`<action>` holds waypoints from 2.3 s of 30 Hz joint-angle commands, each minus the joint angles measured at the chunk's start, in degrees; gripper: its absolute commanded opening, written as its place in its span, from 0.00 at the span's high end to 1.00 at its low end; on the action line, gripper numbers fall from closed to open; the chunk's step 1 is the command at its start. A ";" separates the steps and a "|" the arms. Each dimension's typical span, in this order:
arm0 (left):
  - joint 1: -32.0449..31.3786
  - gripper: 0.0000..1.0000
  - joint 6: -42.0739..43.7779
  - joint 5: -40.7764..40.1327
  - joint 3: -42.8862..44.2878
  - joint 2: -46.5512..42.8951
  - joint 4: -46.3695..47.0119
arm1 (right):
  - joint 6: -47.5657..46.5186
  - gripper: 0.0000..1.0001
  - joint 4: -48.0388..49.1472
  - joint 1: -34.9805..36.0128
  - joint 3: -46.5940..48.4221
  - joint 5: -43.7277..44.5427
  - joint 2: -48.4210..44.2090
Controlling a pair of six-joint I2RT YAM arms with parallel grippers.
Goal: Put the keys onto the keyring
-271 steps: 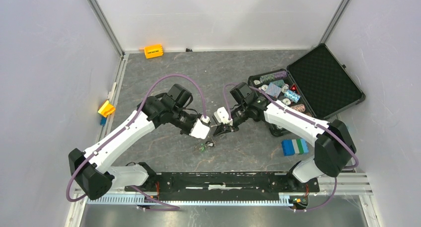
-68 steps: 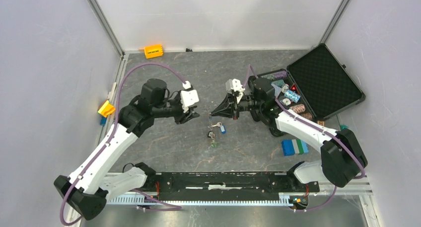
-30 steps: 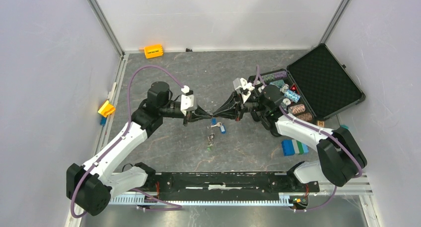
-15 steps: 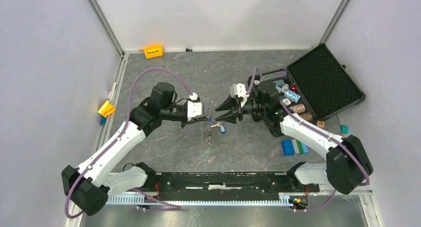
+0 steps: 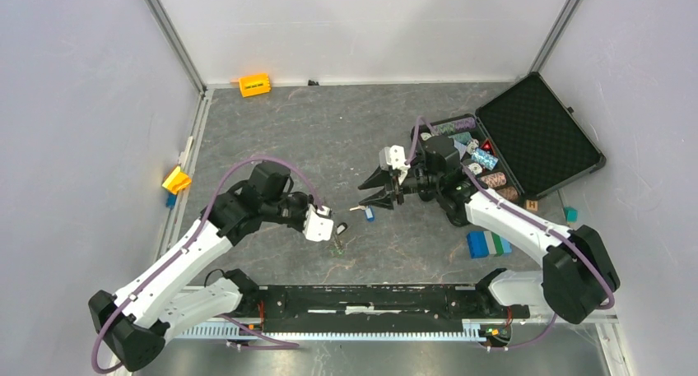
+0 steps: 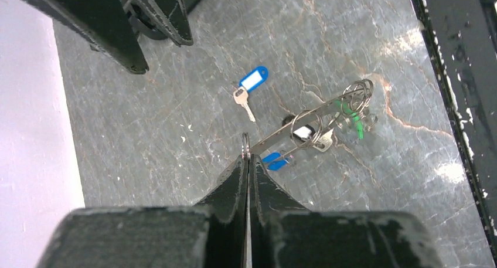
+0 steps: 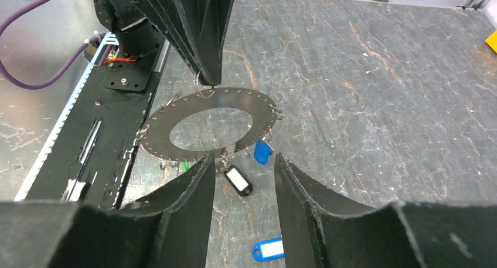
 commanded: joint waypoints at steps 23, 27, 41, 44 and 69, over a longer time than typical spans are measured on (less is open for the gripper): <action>-4.69 0.98 -24.08 -9.34 22.87 14.98 -10.28 | -0.18 0.57 -2.34 5.26 8.77 3.87 5.54; -4.69 0.98 -25.98 -7.88 23.26 16.14 -10.82 | -0.21 0.59 -2.61 5.27 9.21 4.07 5.64; -4.69 0.98 -30.63 -6.84 21.21 16.26 -6.72 | 6.96 0.68 5.56 5.35 6.54 -0.47 6.09; -4.69 0.98 -31.41 -6.67 20.98 16.13 -5.91 | 7.29 0.73 6.11 5.34 6.07 -0.44 6.33; 6.75 0.54 -36.07 7.64 6.63 4.00 13.44 | 35.93 1.00 43.65 1.31 -4.38 -4.78 5.70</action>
